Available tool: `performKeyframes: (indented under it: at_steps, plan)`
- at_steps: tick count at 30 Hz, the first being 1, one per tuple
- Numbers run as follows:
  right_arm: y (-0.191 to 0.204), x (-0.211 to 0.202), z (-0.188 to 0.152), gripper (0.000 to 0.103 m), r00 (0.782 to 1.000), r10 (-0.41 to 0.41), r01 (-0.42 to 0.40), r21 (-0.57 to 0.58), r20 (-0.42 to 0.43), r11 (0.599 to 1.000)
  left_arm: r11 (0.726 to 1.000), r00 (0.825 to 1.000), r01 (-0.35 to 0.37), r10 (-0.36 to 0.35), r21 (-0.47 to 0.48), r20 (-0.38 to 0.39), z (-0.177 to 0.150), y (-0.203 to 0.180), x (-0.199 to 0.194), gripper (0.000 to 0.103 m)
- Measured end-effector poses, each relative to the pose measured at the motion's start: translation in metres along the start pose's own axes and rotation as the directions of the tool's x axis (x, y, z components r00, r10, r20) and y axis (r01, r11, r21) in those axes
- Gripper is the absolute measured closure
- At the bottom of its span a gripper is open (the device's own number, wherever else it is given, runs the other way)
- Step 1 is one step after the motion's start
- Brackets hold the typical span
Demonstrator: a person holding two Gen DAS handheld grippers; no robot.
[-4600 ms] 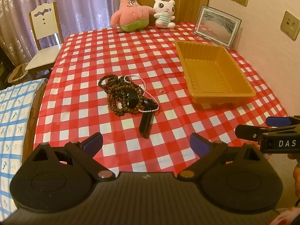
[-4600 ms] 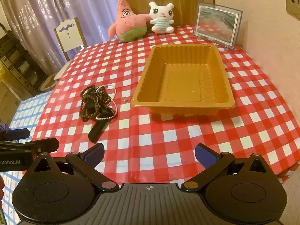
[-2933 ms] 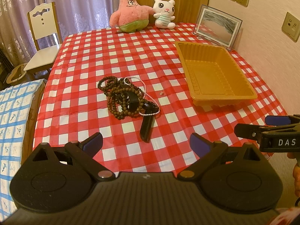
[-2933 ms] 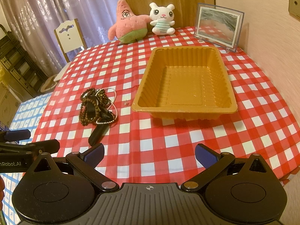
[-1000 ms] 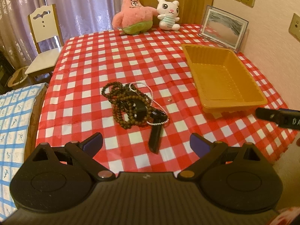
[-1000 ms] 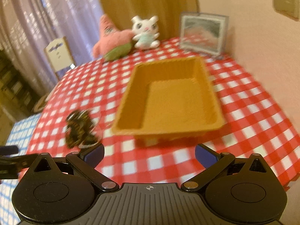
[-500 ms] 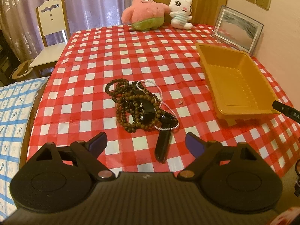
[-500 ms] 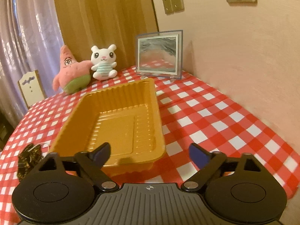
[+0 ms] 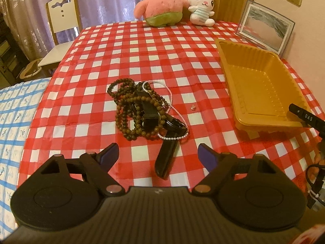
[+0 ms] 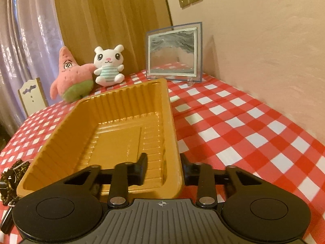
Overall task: Organize jewelry
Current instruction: 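Move the left gripper down toward the tangled bead bracelets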
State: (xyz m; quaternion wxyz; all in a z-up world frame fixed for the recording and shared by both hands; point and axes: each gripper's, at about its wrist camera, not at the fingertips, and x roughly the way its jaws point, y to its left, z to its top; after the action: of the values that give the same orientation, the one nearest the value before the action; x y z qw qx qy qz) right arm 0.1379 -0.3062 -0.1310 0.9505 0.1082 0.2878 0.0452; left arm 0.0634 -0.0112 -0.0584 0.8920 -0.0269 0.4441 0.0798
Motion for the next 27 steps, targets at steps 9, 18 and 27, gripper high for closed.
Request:
performKeyframes:
  at_steps: [9,18,27]
  plan:
    - [-0.011,0.001,0.016,0.100,0.999,0.044,-0.043,-0.072,0.011,0.997,0.999,0.999,-0.043,0.043,0.034,-0.001,-0.005,-0.025,0.005,0.025]
    - [0.002,-0.004,0.024,0.100,0.998,-0.005,0.021,-0.233,0.066,0.972,0.993,1.000,0.001,-0.004,0.120,0.028,0.008,-0.041,0.025,0.036]
    - [0.026,-0.004,0.022,0.099,0.989,-0.078,0.109,-0.273,0.122,0.956,0.968,0.994,0.079,-0.095,0.236,0.054,0.025,-0.044,0.052,0.053]
